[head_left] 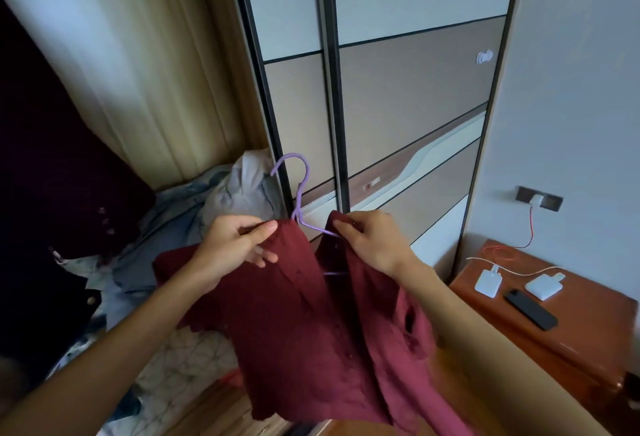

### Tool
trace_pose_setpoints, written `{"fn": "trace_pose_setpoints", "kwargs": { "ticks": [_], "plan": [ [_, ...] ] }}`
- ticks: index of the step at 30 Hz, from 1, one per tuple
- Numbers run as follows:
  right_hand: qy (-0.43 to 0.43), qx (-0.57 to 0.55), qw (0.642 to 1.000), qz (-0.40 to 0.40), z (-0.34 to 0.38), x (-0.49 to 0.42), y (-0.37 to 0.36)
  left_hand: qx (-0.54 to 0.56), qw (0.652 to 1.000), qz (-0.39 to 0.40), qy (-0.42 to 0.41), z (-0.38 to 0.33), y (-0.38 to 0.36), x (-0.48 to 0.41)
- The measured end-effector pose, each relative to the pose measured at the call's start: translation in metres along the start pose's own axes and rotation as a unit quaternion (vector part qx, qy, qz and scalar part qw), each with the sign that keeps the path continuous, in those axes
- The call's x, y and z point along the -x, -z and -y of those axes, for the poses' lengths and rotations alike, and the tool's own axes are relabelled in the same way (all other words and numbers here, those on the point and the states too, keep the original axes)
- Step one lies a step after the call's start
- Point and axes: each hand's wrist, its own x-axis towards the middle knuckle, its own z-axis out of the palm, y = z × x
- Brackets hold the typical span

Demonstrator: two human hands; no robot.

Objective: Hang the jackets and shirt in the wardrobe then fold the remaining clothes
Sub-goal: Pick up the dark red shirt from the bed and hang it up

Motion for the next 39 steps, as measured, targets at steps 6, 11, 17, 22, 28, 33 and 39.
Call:
{"fn": "trace_pose_setpoints", "kwargs": {
  "ticks": [6, 11, 17, 22, 28, 33, 39],
  "plan": [
    [0.037, -0.159, 0.971, 0.174, 0.062, 0.002, 0.004, 0.069, 0.996, -0.053, -0.013, -0.007, -0.009, 0.005],
    [0.148, 0.057, 0.987, -0.008, 0.032, -0.02, 0.048, 0.112, 0.988, -0.093, -0.043, -0.021, 0.024, 0.005],
    [0.195, 0.044, 0.977, 0.076, 0.026, -0.037, 0.061, 0.079, 0.986, -0.086, -0.117, -0.047, 0.049, 0.0],
    [0.247, 0.034, 0.965, 0.087, 0.081, -0.058, 0.042, -0.025, 0.983, -0.019, -0.183, -0.077, 0.027, -0.006],
    [0.246, -0.017, 0.968, 0.056, 0.136, -0.078, 0.07, -0.132, 0.941, -0.144, -0.277, -0.126, 0.032, -0.027],
    [0.209, -0.083, 0.969, 0.104, 0.133, -0.083, 0.122, -0.095, 0.93, -0.207, -0.289, -0.18, 0.079, -0.058],
    [0.17, -0.264, 0.946, 0.076, 0.169, -0.094, 0.13, -0.165, 0.897, -0.284, -0.294, -0.23, 0.117, -0.093]
  ]
}}
